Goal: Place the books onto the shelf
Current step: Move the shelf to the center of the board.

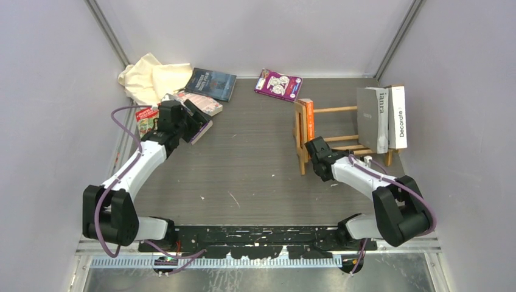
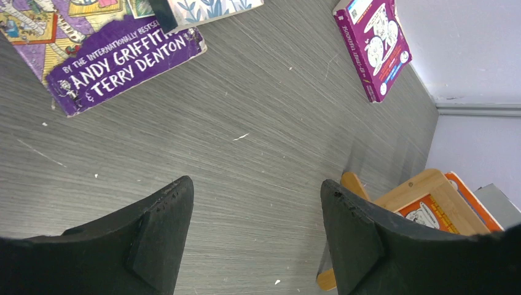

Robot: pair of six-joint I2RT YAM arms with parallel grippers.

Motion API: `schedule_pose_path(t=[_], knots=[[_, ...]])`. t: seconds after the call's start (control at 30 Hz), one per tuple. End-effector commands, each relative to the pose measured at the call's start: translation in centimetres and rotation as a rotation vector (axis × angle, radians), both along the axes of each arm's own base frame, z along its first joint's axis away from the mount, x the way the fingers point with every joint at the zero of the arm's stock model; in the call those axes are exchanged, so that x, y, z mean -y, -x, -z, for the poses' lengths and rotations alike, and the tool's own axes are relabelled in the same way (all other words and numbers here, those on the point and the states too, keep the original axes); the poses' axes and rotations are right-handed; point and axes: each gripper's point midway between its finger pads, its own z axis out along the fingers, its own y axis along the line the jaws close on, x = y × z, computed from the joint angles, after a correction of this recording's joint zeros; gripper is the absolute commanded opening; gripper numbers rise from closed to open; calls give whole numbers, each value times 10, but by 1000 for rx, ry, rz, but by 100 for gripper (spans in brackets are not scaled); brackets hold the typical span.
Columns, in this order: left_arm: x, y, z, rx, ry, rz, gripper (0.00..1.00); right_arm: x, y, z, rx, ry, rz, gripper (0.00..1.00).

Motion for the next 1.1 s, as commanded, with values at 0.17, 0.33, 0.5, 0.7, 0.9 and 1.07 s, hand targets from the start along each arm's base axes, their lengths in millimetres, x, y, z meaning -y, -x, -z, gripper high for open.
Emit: schedule_pose_path(t=[0.17, 0.33, 0.5, 0.7, 0.9, 1.07], knots=[[19, -24, -27, 86, 0, 86, 75, 33, -27, -17, 166, -93, 173, 1], [27, -32, -26, 85, -2, 108, 75, 41, -42, -18, 164, -96, 175, 1], [28, -37, -22, 78, -4, 104, 75, 41, -67, -22, 150, -101, 142, 1], [27, -42, -17, 71, -8, 95, 75, 31, -103, -17, 108, -111, 55, 1], [27, -47, -11, 65, -13, 87, 75, 22, -131, -9, 73, -125, -16, 1], [29, -52, -6, 57, -8, 90, 75, 20, -148, -4, 56, -130, -46, 1]])
